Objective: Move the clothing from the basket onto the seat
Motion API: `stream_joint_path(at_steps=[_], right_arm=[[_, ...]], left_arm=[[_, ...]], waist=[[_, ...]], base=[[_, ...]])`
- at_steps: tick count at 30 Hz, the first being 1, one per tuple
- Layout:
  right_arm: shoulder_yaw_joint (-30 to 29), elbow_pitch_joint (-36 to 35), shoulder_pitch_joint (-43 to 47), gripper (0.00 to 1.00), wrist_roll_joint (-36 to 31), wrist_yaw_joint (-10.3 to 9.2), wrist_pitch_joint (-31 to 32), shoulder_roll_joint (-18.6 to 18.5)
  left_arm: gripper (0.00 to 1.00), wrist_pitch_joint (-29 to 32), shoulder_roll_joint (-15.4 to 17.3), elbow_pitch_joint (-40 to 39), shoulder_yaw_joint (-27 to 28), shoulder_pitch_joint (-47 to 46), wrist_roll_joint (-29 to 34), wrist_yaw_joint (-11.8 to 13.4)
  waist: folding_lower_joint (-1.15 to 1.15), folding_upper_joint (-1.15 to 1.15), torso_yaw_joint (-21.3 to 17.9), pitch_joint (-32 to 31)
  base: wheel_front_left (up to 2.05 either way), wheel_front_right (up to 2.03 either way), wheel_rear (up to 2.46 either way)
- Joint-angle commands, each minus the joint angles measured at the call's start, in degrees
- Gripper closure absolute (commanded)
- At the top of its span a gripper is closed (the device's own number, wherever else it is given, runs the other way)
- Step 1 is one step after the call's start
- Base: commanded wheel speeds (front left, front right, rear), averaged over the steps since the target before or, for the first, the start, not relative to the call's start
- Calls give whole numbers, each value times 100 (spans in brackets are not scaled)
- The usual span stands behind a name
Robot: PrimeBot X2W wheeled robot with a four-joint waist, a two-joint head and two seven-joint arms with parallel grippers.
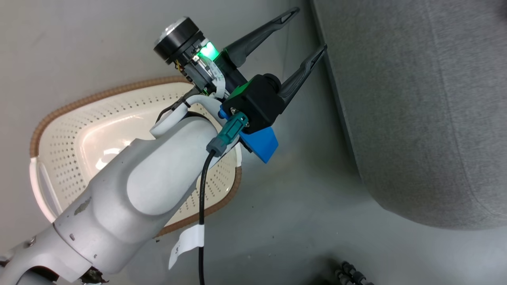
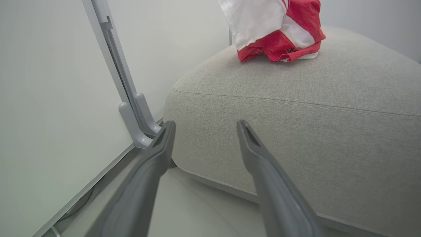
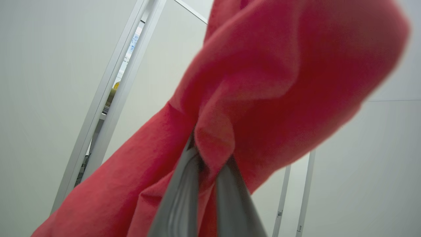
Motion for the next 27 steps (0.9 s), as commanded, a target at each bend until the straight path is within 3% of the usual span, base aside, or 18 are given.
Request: stream_joint_path(at_steps=[1,5,19,23,27], right_arm=[[-11,47,-55,100,-9,1,0,-27],[-292,456,105,100,-87,1,0,-226],[-763,1236,1235,100,-598,1,0,892],[-835,1487,1351,100,-744,1,-1,1104],[-824,1832,1295,100,-770,0,0,1036]], left_arm=[[0,10,36,-34,-3,-85,33,20],[0,77,117,-214,-33,-172,89,40],[0,228,255,-495,-133,-278,122,51],[0,257,289,-528,-155,-261,99,60],[0,271,313,-539,-174,-279,66,72]], waist=[[-1,0,54,270],[-1,0,4,503],[-1,0,-38,810],[-1,0,-39,836],[-1,0,-33,841]], base=[[0,0,0],[0,0,0],[0,0,0],[0,0,0],[0,0,0]])
